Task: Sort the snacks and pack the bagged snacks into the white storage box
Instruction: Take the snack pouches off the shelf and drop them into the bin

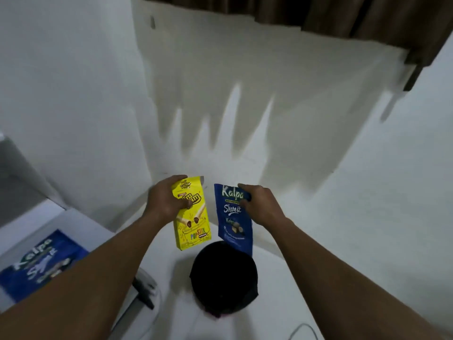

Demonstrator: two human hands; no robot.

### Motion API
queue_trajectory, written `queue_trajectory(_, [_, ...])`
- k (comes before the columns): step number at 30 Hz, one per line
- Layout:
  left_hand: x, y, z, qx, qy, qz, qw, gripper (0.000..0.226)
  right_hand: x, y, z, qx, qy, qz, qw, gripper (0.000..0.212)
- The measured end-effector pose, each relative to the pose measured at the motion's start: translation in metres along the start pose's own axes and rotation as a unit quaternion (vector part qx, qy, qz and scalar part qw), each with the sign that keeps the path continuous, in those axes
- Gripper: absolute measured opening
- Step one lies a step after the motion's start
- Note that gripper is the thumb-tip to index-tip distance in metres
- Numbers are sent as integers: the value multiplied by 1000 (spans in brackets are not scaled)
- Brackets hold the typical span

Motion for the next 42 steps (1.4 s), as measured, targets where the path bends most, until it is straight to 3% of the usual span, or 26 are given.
queue_trajectory(14, [-261,49,253,122,20,4,992,75,-249,56,-263,-93,-11,64,994,50])
queue_trajectory(19, [-324,57,326,140,44,5,989,74,-324,65,-316,-108,-22,77,991,41])
queue_trajectory(23, [-357,55,361,161,53,22,985,71,-358,64,-340,-116,-42,100,987,48])
queue_trajectory(27, [-360,44,356,185,26,45,981,67,-350,60,-331,-103,-60,108,987,44])
queue_trajectory(30, [-335,40,330,190,35,56,980,63,-321,69,-299,-68,-83,101,989,32])
queue_trajectory(32, [-308,38,306,178,50,52,981,65,-295,76,-267,-40,-98,97,990,34])
queue_trajectory(36, [-233,34,243,118,116,41,985,59,-238,82,-184,23,-127,95,987,51])
queue_trajectory(42, [-82,6,149,58,189,14,980,59,-156,69,-36,107,-174,80,976,55])
Point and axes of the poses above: each hand's wrist, its own y-axis towards the middle knuckle, its own x-axis out of the back of the hand, z = x × y, the point moved 9 cm from there along y, towards the middle knuckle
